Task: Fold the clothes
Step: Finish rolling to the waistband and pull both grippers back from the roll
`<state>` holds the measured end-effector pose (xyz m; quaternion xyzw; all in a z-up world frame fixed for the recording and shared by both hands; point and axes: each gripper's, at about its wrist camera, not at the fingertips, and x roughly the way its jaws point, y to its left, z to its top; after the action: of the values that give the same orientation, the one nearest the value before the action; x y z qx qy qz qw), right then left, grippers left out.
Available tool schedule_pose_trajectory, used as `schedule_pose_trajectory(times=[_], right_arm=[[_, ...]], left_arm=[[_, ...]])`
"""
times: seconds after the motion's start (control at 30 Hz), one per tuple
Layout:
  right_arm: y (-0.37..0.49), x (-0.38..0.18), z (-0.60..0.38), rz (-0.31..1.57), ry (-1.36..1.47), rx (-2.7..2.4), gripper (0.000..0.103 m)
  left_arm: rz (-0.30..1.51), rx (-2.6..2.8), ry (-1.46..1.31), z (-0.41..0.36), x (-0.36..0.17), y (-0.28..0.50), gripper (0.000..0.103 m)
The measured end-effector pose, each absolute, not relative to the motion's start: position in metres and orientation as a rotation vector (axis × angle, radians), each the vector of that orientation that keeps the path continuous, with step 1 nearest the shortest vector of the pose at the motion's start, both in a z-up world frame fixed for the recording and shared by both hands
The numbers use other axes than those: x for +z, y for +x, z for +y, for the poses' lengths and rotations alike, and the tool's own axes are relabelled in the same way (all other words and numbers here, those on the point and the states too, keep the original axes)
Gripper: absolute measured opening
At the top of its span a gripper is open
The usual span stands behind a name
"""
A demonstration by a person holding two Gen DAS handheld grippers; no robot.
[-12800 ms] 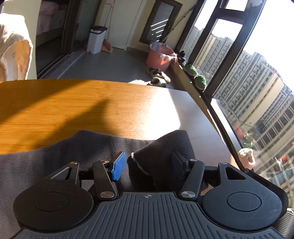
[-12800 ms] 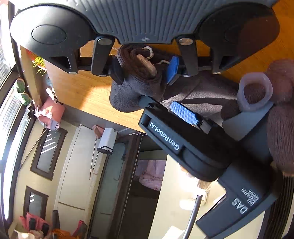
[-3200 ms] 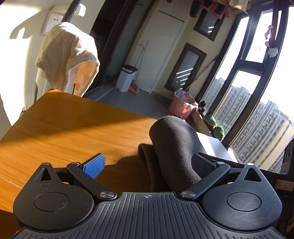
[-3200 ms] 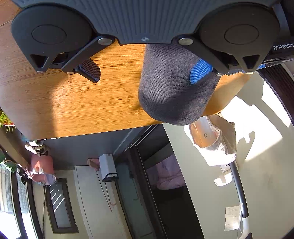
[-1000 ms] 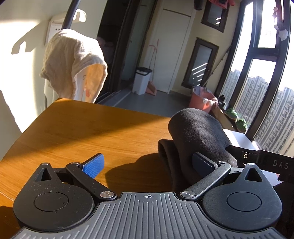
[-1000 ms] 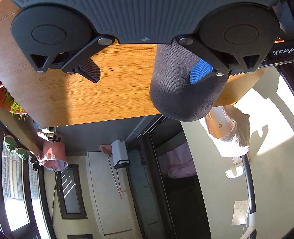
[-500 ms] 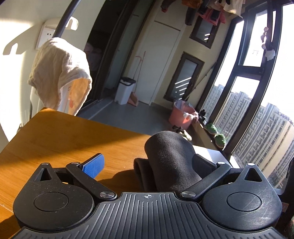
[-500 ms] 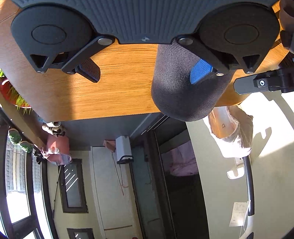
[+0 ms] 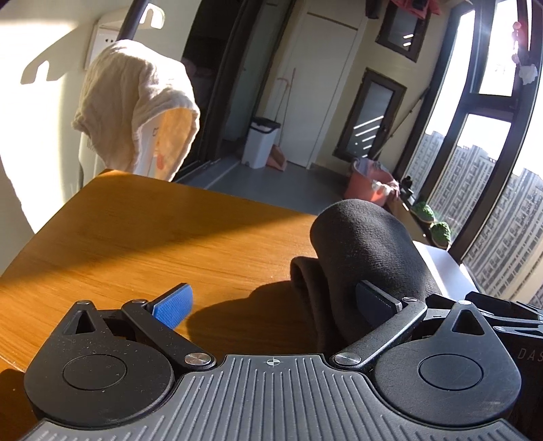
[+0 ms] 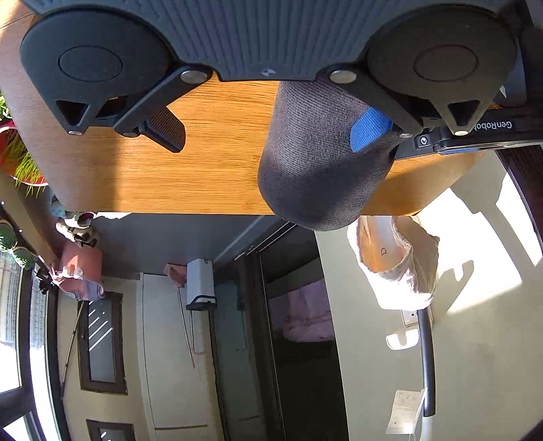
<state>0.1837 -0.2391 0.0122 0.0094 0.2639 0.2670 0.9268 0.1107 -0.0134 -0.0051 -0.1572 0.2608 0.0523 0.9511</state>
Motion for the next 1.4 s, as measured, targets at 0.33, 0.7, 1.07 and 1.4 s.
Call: schedule_pose_trajectory(times=[0.33,0.7,1.07,1.4], right_arm=[[0.248,0.006,-0.207,0.693,0.041,0.452,0.103],[0.188,0.0,-0.273,0.647,0.174,0.487,0.103],[0.18,-0.011,-0.265,0.648,0.172,0.491,0.103],[0.139,-0.024,-0.286,0.699,0.115,0.431,0.103]], left_arm=[[0.528,0.128,-0.317,-0.015,-0.004,0.111,0.103],[0.468,0.078,-0.358,-0.012,-0.002,0.091,0.103],[0.505,0.066,-0.27,-0.033,0.0,0.088,0.103],[0.523,0.055,-0.296,-0.033,-0.003,0.056,0.103]])
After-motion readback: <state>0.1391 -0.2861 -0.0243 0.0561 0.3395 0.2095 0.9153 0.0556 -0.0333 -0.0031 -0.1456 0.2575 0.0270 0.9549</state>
